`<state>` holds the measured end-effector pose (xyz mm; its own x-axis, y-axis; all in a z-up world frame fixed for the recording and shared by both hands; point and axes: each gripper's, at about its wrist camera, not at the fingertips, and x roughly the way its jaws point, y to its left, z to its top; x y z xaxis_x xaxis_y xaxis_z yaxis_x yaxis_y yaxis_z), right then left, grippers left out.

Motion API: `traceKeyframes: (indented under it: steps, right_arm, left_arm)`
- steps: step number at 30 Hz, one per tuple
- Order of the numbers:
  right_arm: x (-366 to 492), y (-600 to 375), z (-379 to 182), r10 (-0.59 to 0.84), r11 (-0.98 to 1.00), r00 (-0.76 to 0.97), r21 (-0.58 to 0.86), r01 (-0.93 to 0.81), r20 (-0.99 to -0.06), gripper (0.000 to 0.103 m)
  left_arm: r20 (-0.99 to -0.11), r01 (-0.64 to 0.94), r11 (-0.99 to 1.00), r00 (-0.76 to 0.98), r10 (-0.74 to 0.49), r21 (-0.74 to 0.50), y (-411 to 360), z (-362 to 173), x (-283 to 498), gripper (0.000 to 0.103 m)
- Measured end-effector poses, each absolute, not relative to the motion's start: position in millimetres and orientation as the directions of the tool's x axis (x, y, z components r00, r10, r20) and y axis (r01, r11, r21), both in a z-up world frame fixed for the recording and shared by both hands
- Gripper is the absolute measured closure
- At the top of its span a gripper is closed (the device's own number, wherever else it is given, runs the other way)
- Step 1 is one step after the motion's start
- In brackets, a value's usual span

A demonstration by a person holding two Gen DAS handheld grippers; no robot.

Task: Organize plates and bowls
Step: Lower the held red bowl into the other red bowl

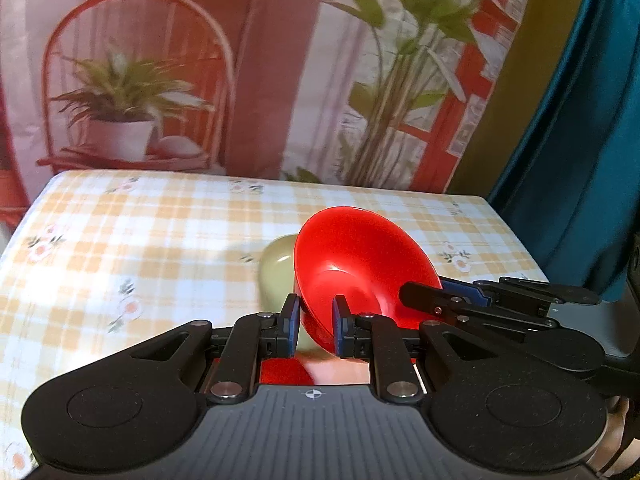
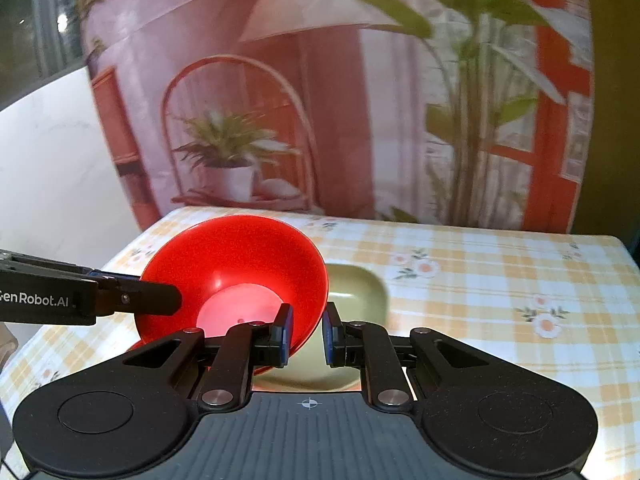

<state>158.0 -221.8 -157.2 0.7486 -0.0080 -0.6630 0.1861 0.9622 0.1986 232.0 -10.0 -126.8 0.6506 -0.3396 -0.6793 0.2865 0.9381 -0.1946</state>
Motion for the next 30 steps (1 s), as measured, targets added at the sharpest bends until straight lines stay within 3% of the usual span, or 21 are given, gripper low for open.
traceKeyframes:
  steps: [30]
  right_arm:
    - [180.6, -142.8, -192.7, 0.097, 0.988, 0.64, 0.153, 0.033, -0.762, 0.086]
  left_arm:
    - [-0.73, 0.097, 0.97, 0.642, -0.233, -0.225, 50.2, -172.1, 191.3, 0.085]
